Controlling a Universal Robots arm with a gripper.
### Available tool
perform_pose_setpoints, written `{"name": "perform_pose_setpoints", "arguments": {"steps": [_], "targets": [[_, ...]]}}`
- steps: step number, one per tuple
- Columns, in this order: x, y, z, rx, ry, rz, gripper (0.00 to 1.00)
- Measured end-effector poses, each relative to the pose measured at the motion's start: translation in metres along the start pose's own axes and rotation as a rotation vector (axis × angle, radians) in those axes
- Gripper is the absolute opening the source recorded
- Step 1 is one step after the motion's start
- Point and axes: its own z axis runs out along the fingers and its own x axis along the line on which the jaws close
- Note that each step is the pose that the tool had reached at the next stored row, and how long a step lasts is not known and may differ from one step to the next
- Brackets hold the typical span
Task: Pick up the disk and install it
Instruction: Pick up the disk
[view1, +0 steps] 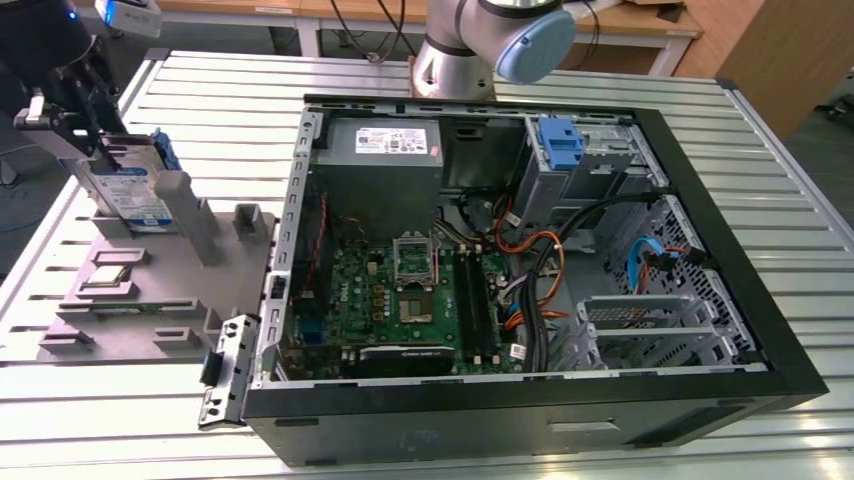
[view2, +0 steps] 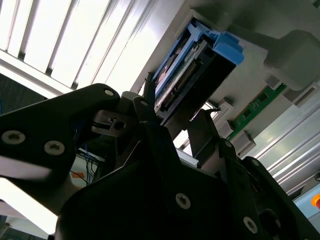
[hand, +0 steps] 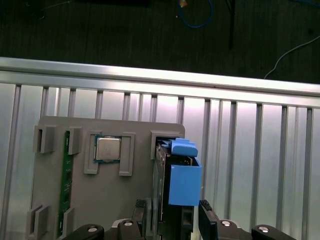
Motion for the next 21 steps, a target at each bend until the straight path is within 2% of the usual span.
{"name": "perform_pose_setpoints", "arguments": {"steps": [8,9,21], "targets": [[-0.0001,0.0000,0.0000,0.0001,0.0000,0.000,0.52],[-0.0001,0.0000,0.0000,0.0001,0.0000,0.000,0.45],[-0.0019,-0.0001,0.0001,0.0001,0.0000,0.000,0.45]]}}
